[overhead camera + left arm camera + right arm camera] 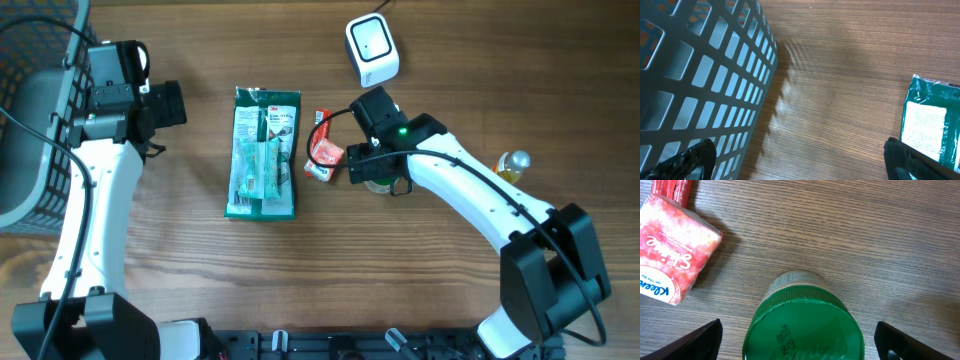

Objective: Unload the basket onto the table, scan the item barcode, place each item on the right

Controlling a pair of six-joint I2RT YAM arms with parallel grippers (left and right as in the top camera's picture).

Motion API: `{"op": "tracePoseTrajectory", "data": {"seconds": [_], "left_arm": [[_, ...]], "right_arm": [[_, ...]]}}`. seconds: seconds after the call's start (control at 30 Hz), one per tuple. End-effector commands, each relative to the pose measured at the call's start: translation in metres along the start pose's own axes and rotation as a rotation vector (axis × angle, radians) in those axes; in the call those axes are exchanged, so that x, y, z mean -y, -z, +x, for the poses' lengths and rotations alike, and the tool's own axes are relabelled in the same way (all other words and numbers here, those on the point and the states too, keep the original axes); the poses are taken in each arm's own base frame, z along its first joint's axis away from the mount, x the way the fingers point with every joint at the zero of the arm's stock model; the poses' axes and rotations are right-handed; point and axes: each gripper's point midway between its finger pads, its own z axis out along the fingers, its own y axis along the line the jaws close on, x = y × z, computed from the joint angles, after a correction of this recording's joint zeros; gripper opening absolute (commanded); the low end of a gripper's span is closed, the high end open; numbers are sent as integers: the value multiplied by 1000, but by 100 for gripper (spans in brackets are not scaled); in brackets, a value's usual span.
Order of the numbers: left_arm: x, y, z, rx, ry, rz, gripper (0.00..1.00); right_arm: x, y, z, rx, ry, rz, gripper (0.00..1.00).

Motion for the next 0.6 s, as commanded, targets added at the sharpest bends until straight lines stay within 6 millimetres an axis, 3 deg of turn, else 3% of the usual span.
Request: {"op": "tracePoseTrajectory", "data": {"seconds": [0.0,0.2,0.57], "left_arm": [[-1,1,-2,5,-6,-2,100],[-1,1,-2,5,-6,-2,100],[-1,1,-2,5,-6,-2,100]], "right_arm": [[-4,-4,-1,-4,19,-12,97],[-3,-13,4,-2,19,-12,97],[4,-47,18,-43,30,48,95]]}}
